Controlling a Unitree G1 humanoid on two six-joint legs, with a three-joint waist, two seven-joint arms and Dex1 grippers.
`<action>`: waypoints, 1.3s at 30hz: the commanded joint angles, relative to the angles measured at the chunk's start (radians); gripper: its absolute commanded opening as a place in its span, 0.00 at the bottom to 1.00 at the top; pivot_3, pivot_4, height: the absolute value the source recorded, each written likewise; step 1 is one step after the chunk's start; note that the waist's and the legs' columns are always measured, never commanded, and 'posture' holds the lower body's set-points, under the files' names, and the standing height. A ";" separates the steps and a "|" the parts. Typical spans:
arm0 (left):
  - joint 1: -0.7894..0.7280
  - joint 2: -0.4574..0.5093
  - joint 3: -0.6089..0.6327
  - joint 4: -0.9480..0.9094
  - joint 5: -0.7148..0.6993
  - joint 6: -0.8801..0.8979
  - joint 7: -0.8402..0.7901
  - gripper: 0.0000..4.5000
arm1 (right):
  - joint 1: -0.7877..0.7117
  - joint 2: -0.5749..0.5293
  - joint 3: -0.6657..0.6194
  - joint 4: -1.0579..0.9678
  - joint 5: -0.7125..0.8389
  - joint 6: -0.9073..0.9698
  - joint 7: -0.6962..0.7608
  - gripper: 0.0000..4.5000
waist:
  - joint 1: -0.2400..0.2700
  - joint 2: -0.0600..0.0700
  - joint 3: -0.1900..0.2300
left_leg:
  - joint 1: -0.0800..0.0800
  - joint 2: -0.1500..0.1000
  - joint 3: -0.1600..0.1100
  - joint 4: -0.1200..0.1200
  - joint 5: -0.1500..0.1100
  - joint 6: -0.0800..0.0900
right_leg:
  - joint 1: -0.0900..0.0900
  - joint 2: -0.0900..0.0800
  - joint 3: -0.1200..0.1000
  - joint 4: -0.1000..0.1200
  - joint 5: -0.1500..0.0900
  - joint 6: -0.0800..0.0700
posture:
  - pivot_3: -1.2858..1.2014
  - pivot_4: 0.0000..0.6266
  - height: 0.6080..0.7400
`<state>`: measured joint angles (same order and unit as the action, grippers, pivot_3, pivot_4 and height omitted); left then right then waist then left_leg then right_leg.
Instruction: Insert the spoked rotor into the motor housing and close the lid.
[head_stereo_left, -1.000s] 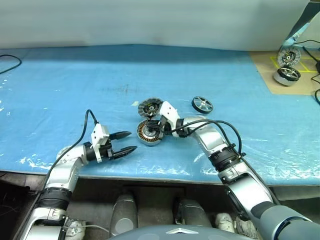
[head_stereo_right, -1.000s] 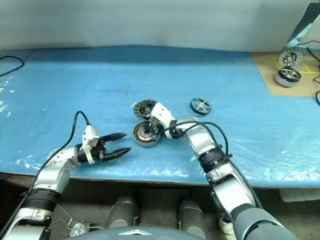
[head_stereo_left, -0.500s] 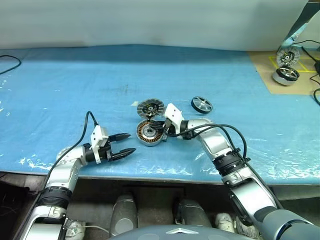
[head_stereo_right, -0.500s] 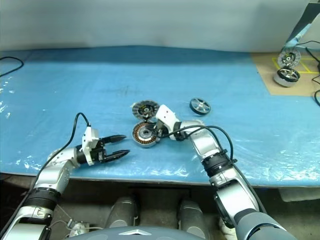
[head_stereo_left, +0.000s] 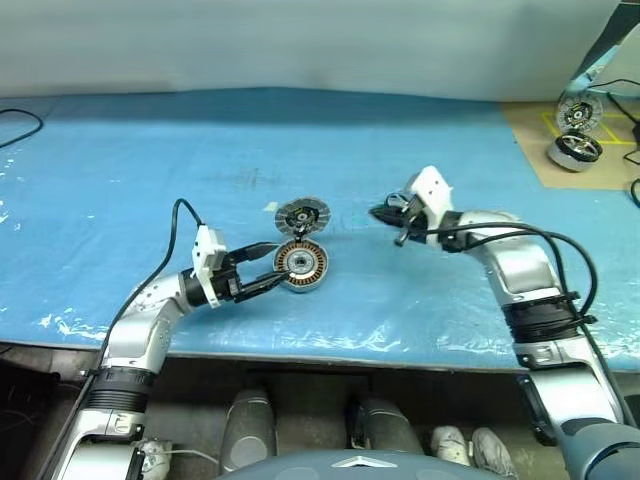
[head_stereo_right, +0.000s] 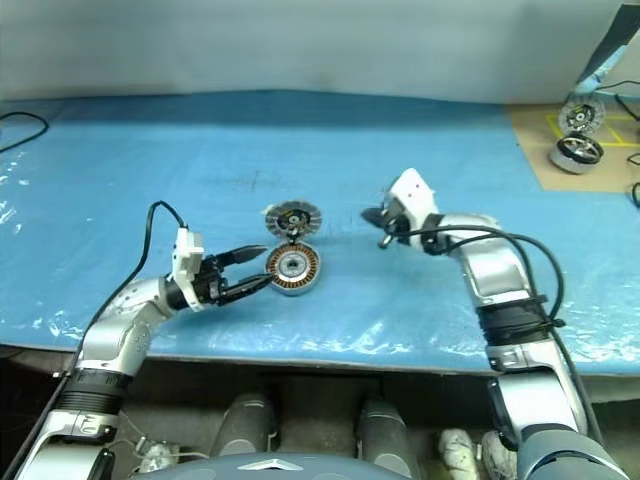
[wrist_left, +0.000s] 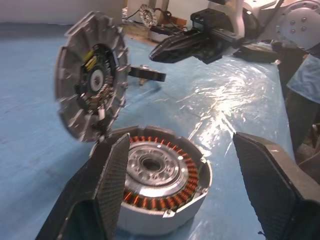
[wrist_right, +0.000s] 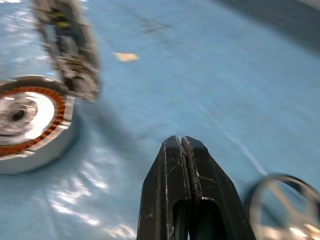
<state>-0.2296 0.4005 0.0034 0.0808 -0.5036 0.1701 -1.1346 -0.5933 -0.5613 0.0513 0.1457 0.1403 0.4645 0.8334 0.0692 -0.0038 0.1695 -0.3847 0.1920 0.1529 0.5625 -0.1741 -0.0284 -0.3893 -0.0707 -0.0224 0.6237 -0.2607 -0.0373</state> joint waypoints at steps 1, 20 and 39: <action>-0.006 -0.015 -0.018 -0.055 -0.016 0.026 0.010 0.77 | -0.056 -0.032 -0.016 0.043 -0.051 -0.027 -0.066 0.13 | -0.001 0.000 0.000 | 0.000 0.000 0.000 0.000 0.000 0.000 | 0.000 0.000 0.000 0.000 0.000 0.000 | 0.52 0.24 1.00; 0.003 0.006 -0.021 -0.066 0.016 -0.010 0.021 0.77 | -0.316 -0.001 0.016 0.439 -0.103 0.105 -0.056 0.64 | 0.002 0.000 0.000 | -0.003 0.000 0.000 0.000 0.002 0.003 | -0.001 0.000 -0.001 0.001 0.000 0.000 | 0.52 0.24 1.00; 0.062 0.011 -0.012 0.017 0.097 -0.162 0.046 0.77 | -0.263 0.022 0.061 0.498 -0.134 0.150 -0.037 0.64 | 0.001 0.001 0.000 | -0.002 0.001 0.000 0.002 0.002 0.003 | -0.001 0.000 -0.001 0.002 0.000 -0.001 | 0.52 0.24 1.00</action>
<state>-0.1816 0.4028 -0.0321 0.0822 -0.4082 0.0528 -1.0697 -0.8639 -0.5414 0.1086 0.6428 0.0106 0.6119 0.7998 0.0699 -0.0032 0.1697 -0.3864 0.1928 0.1533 0.5643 -0.1726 -0.0254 -0.3900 -0.0703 -0.0237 0.6253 -0.2603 -0.0379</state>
